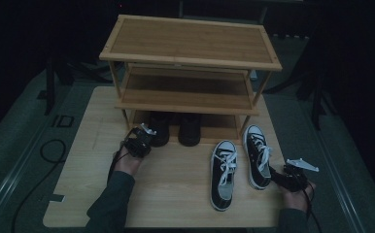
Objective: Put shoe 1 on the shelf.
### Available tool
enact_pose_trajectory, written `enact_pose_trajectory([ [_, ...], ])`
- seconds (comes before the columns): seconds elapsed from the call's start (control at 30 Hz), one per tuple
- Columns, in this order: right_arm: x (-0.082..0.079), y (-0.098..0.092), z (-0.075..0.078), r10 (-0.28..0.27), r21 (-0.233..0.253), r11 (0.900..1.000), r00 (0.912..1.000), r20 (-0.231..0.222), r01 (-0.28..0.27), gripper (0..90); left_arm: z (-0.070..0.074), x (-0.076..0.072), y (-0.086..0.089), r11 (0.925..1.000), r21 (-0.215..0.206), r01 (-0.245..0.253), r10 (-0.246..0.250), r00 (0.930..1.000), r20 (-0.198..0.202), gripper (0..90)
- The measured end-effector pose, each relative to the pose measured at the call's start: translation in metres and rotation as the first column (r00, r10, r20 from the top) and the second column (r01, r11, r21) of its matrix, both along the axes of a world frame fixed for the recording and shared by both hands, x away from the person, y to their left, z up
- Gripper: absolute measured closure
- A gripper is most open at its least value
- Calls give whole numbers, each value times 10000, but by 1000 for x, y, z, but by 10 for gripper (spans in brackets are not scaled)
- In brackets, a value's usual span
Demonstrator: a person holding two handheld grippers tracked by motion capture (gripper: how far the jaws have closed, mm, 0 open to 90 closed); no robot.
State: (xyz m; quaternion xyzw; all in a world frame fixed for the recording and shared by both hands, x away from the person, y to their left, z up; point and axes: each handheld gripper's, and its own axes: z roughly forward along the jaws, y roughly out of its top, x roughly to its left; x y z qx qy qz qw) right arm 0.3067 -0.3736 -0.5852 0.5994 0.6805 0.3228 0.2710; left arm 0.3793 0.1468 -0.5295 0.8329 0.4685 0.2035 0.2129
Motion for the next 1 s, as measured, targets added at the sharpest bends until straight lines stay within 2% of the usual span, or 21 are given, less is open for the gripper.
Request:
enact_pose_trajectory([
  [0.13,0,0,0,-2,-3,10000,10000,-4,2,354,0,16,15,9987,-185,-475,478,9988,141,898],
  [0.2,0,0,0,-2,-3,10000,10000,-4,2,354,-1,23,15,9994,-224,-277,282,9993,225,898],
  [0.3,0,0,0,-1,0,10000,10000,-5,1,354,-3,30,7,10000,59,6,-8,9994,358,899],
  [0.57,0,0,0,3,-1,10000,10000,-4,-3,354,-3,33,-12,9994,100,345,-349,9985,424,899],
  [0.97,0,0,0,-1,-1,10000,10000,-7,1,354,-6,37,-20,9985,57,545,-547,9976,413,897],
  [1.0,0,0,0,2,-5,10000,10000,-5,-2,353,-6,37,-21,9985,171,529,-536,9976,433,897],
])
